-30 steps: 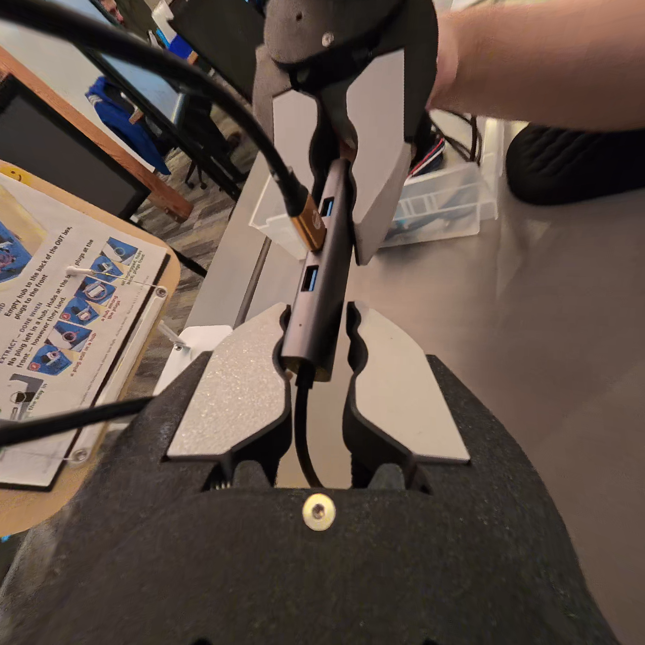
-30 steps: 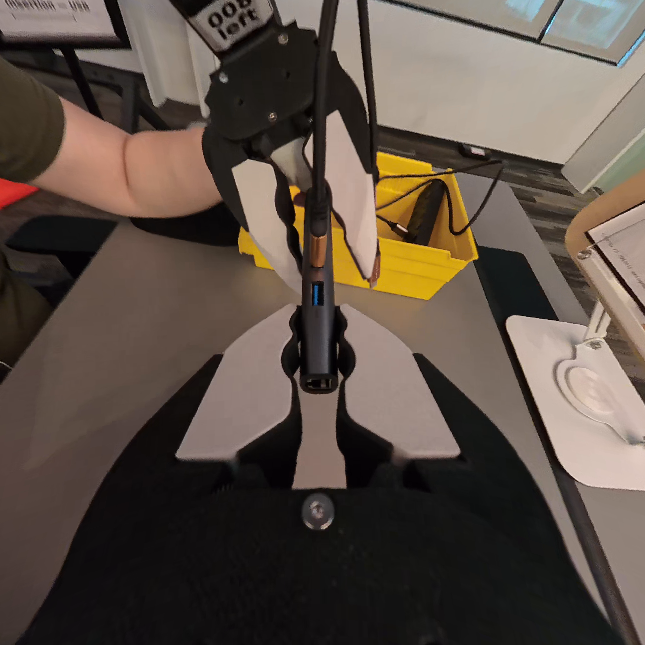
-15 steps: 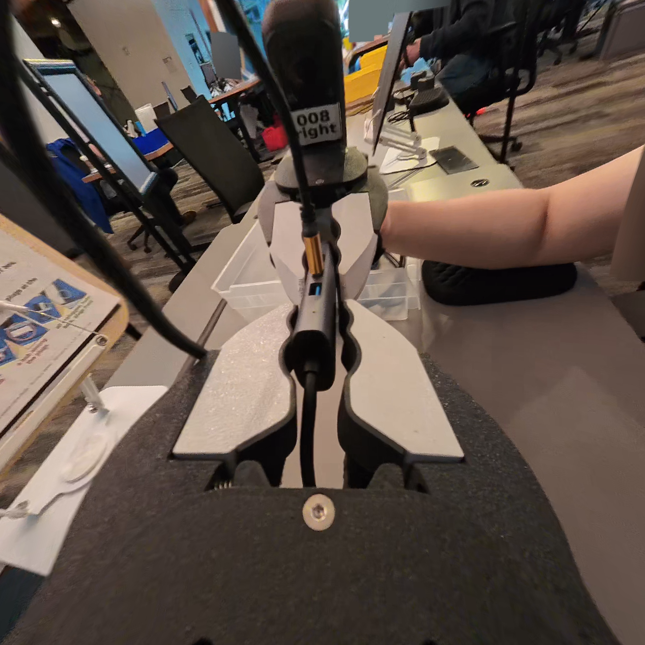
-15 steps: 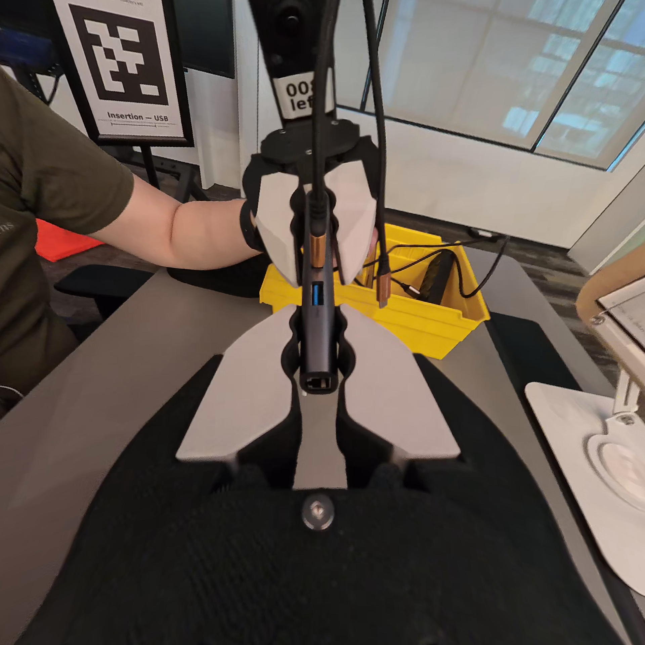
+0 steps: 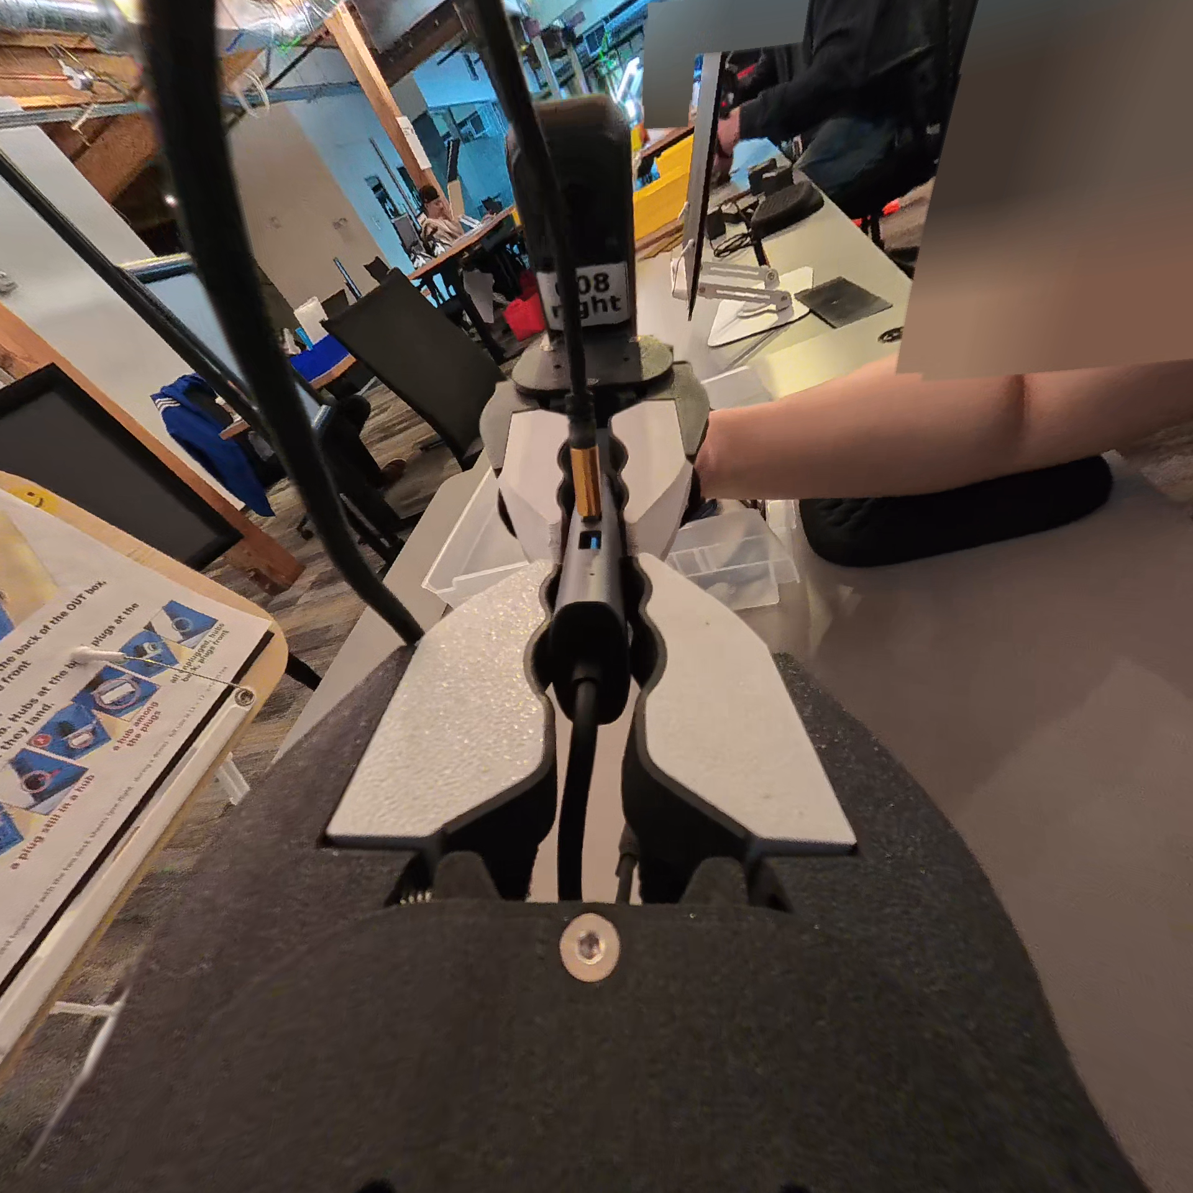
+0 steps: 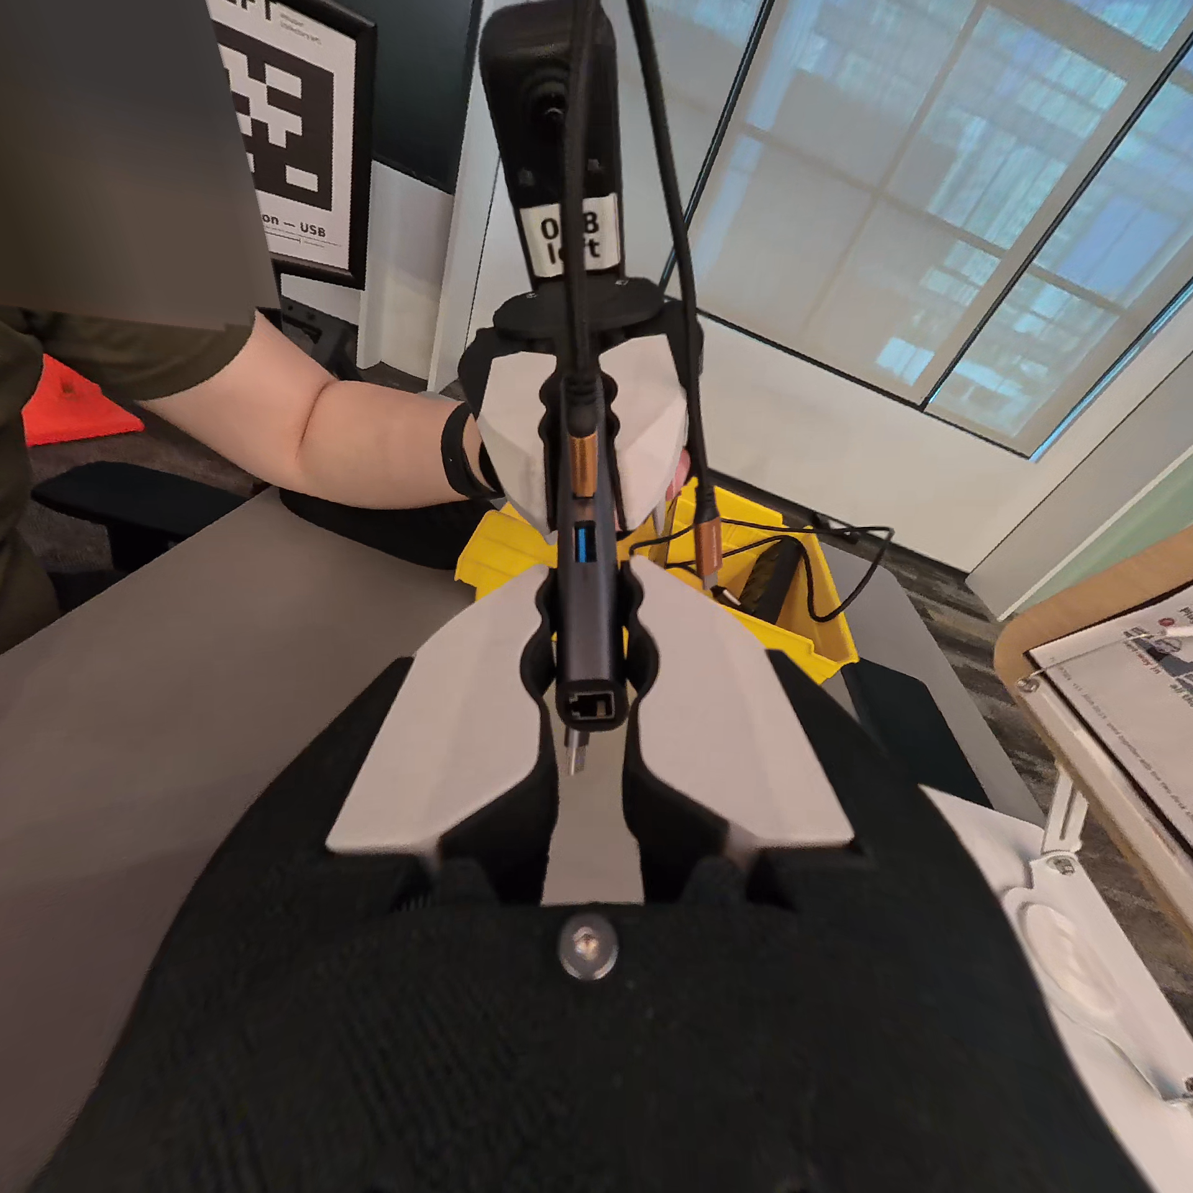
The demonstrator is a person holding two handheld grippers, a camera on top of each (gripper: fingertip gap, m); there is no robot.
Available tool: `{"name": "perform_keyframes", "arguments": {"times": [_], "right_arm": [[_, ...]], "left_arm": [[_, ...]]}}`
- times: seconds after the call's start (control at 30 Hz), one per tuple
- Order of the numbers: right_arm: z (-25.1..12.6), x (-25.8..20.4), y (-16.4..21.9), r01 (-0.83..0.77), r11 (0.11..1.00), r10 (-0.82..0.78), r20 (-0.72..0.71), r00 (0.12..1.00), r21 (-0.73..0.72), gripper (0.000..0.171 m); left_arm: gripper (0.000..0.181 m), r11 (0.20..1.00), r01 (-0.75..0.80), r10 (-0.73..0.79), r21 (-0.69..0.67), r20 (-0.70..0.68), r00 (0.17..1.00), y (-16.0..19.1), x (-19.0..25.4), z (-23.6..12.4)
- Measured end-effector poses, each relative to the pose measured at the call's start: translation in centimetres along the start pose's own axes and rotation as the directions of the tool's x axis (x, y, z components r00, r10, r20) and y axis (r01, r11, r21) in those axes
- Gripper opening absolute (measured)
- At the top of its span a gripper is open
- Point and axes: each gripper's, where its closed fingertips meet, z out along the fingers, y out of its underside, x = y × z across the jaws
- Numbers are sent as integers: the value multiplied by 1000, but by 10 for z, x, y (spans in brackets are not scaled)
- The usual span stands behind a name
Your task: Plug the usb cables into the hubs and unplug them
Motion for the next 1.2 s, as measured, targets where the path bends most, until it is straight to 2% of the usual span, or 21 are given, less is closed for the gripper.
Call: {"name": "perform_keyframes", "arguments": {"times": [0.23, 0.6, 0.93, 1.2], "right_arm": [[-1, 1, 7, 22, 999, -22, 1, 1000, -25, 19], [-15, 27, 20, -37, 994, 23, -133, 991, -105, 41], [-35, 46, 8, -62, 990, 29, -253, 967, -123, 41], [-34, 56, -4, -116, 979, 48, -361, 931, -170, 37]], "left_arm": [[18, 996, -54, 56, -71, 18, 998, 4, 2, 3], [18, 972, -138, 170, -190, 167, 971, 13, -20, -2], [18, 953, -181, 245, -243, 270, 931, 13, -38, -12], [18, 944, -180, 267, -275, 321, 909, 16, -49, -15]]}}
